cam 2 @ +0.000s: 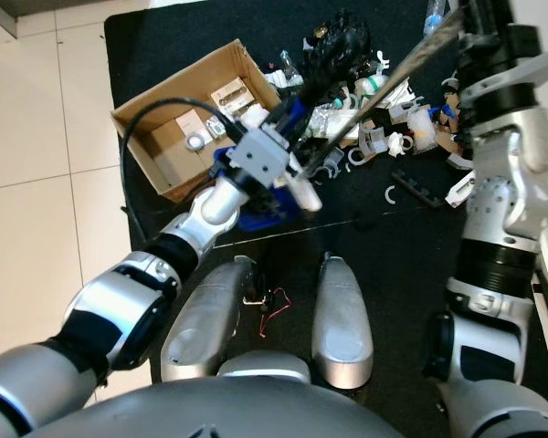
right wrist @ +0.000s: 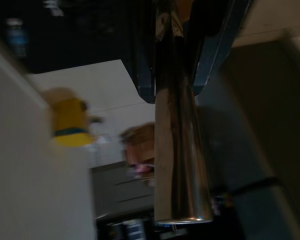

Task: Sweep floor

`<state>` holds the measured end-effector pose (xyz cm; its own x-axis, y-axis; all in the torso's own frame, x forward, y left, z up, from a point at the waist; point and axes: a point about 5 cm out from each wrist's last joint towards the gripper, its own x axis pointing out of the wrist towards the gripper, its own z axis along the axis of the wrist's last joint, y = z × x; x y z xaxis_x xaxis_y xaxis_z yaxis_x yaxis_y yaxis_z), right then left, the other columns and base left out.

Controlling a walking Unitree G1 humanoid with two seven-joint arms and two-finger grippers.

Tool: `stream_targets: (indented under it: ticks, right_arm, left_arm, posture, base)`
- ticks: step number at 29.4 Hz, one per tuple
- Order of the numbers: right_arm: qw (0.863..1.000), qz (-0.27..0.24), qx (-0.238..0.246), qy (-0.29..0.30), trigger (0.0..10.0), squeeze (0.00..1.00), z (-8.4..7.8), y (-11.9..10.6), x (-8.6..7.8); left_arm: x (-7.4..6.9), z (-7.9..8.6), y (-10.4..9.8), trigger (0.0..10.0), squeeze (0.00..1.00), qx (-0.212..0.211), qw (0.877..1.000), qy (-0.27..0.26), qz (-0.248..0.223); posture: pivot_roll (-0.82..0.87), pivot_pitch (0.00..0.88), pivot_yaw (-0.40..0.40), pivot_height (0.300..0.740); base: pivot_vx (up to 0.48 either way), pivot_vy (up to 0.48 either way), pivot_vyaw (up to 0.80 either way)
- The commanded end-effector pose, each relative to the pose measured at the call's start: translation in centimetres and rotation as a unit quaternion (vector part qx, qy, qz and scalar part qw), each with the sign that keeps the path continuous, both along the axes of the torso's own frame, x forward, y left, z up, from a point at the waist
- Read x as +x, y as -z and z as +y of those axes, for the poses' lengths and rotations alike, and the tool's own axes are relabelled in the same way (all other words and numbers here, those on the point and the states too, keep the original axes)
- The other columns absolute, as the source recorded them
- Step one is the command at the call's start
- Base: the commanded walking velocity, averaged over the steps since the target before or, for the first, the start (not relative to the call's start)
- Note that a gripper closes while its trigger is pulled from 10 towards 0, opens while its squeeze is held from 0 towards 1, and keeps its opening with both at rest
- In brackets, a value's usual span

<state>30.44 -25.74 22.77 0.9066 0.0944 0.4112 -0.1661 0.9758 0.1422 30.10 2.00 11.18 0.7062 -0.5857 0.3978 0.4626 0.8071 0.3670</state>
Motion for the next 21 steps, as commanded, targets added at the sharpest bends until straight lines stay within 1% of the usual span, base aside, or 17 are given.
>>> stream_targets:
  ticks: [1,2,3,4,5,6,8,12,13,14,16,17,18,21]
  right_arm:
    - [0.998,-0.028,-0.001,0.059,10.0,0.0,-2.3,-1.0,-0.5]
    - [0.994,-0.035,-0.007,0.108,10.0,0.0,-4.1,-1.4,-0.8]
    - [0.986,-0.044,-0.009,0.162,10.0,0.0,-6.0,-1.8,-1.3]
    - [0.986,-0.044,-0.009,0.162,10.0,0.0,-6.0,-1.8,-1.3]
    - [0.969,-0.054,-0.022,0.238,10.0,0.0,-8.3,-2.4,-2.2]
    - [0.961,-0.056,-0.018,0.271,10.0,0.0,-9.2,-2.4,-2.7]
    - [0.95,-0.057,-0.016,0.307,10.0,0.0,-10.4,-2.3,-3.3]
    - [0.938,-0.047,-0.033,0.342,10.0,0.0,-11.2,-1.7,-3.7]
    - [0.937,-0.034,-0.032,0.345,10.0,0.0,-11.3,-1.0,-3.6]
    - [0.937,-0.034,-0.032,0.345,10.0,0.0,-11.3,-1.0,-3.6]
    - [0.944,-0.005,-0.025,0.33,10.0,0.0,-10.9,0.8,-3.2]
    - [0.944,-0.005,-0.025,0.33,10.0,0.0,-10.9,0.8,-3.2]
    - [0.945,0.002,-0.022,0.325,10.0,0.0,-10.7,1.4,-3.0]
    - [0.955,0.039,-0.022,0.292,10.0,0.0,-8.8,4.2,-1.8]
  left_arm:
    - [-0.1,-0.7,-0.8,10.0,0.0,-0.024,1.0,0.011,-0.01]
    - [0.0,-0.7,-1.1,10.0,0.0,-0.031,0.999,0.012,-0.013]
    - [0.0,-0.8,-1.4,10.0,0.0,-0.042,0.999,0.014,-0.014]
    - [0.0,-0.8,-1.4,10.0,0.0,-0.042,0.999,0.014,-0.014]
    - [0.1,-0.8,-1.8,10.0,0.0,-0.052,0.998,0.017,-0.016]
    - [0.1,-0.7,-1.9,10.0,0.0,-0.06,0.998,0.015,-0.015]
    - [0.2,-0.6,-2.1,10.0,0.0,-0.07,0.997,0.014,-0.014]
    - [0.4,-0.4,-2.5,10.0,0.0,-0.086,0.996,0.011,-0.011]
    - [0.6,-0.3,-2.8,10.0,0.0,-0.096,0.995,0.008,-0.01]
    - [0.6,-0.3,-2.8,10.0,0.0,-0.096,0.995,0.008,-0.01]
    - [1.0,-0.2,-3.8,10.0,0.0,-0.12,0.993,0.004,-0.017]
    - [1.0,-0.2,-3.8,10.0,0.0,-0.12,0.993,0.004,-0.017]
    - [1.2,-0.1,-4.2,10.0,0.0,-0.128,0.992,0.005,-0.018]
    - [1.8,0.0,-6.2,10.0,0.0,-0.163,0.986,0.009,-0.036]
  posture:
    - [-0.12,0.155,0.038,0.74]
    - [-0.12,0.153,0.039,0.74]
    - [-0.11,0.15,0.039,0.74]
    - [-0.11,0.15,0.039,0.74]
    - [-0.11,0.147,0.039,0.74]
    - [-0.11,0.144,0.039,0.74]
    - [-0.11,0.141,0.038,0.74]
    - [-0.11,0.139,0.037,0.74]
    - [-0.11,0.137,0.037,0.74]
    - [-0.11,0.137,0.037,0.74]
    - [-0.1,0.133,0.034,0.74]
    - [-0.1,0.133,0.034,0.74]
    - [-0.1,0.132,0.034,0.74]
    - [-0.09,0.119,0.033,0.74]
  base:
    - [0.0,0.0,0.0]
    - [0.0,0.0,0.0]
    - [0.0,0.0,0.0]
    - [0.0,0.0,0.0]
    - [0.0,0.0,0.0]
    - [0.0,0.0,0.0]
    - [0.0,0.0,0.0]
    - [0.0,0.0,0.0]
    - [0.0,0.0,0.0]
    - [0.0,0.0,0.0]
    - [0.0,0.0,0.0]
    - [0.0,0.0,0.0]
    - [0.0,0.0,0.0]
    - [0.0,0.0,0.0]
